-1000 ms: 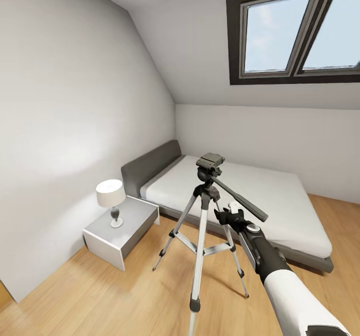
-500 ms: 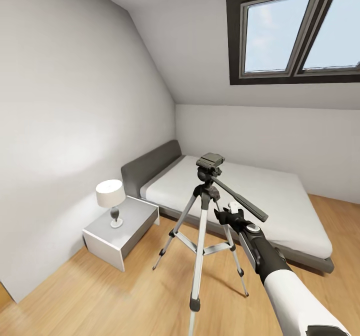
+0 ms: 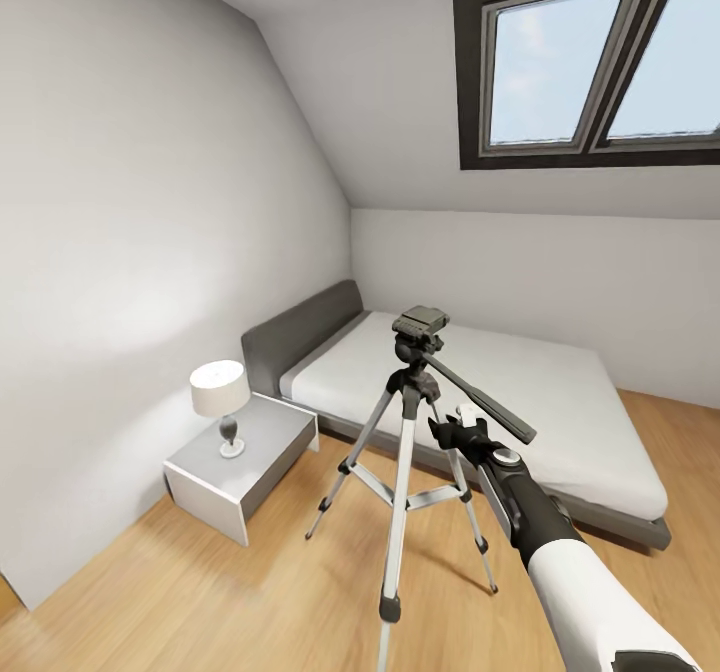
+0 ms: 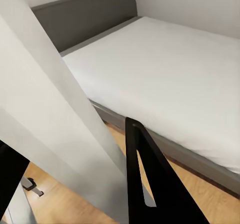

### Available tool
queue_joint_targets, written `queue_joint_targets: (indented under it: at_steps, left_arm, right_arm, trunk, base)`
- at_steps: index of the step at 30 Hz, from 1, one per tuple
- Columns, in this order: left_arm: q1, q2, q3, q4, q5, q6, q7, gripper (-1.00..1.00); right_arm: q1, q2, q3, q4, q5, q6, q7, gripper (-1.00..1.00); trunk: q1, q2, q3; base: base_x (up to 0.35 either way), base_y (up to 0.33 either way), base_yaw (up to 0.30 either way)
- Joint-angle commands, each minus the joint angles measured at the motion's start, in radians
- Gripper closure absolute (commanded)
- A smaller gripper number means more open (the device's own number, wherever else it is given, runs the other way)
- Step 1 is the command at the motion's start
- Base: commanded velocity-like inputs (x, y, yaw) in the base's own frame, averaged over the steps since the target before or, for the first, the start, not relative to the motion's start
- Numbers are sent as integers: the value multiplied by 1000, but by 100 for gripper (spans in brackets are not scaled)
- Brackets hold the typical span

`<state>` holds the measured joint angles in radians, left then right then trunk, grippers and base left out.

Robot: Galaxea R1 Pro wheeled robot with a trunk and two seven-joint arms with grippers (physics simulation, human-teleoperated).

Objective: Attach the digital camera to the camera tripod in the bedroom.

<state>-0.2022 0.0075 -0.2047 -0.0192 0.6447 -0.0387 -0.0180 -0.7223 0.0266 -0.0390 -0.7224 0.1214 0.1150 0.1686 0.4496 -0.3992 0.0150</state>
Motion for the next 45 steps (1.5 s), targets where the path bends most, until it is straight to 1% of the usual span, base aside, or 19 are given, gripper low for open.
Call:
queue_joint_targets:
  at_steps: [1,18,29,36,45]
  left_arm:
    - [0,0,-9,1,7,-3,-2,100]
    - [0,0,-9,1,7,-2,-2,100]
    - [0,0,-9,1,7,-3,-2,100]
    - [0,0,-9,1,7,-3,-2,100]
    - [0,0,-9,1,7,-3,-2,100]
  right_arm:
    - [0,1,-4,-2,9,5,4,100]
    - [0,1,-6,2,9,5,3,100]
    - [0,1,-6,3,8,3,3,100]
    - [0,1,-6,3,8,4,2,100]
    - [0,0,-7,34,10,0,0,100]
  trunk:
    - [0,-1,0]
    - [0,-1,0]
    - [0,-1,0]
    - [0,-1,0]
    - [0,-1,0]
  base:
    - [23,0,0]
    - [5,0,0]
    - [230,0,0]
    - [29,0,0]
    - [1,0,0]
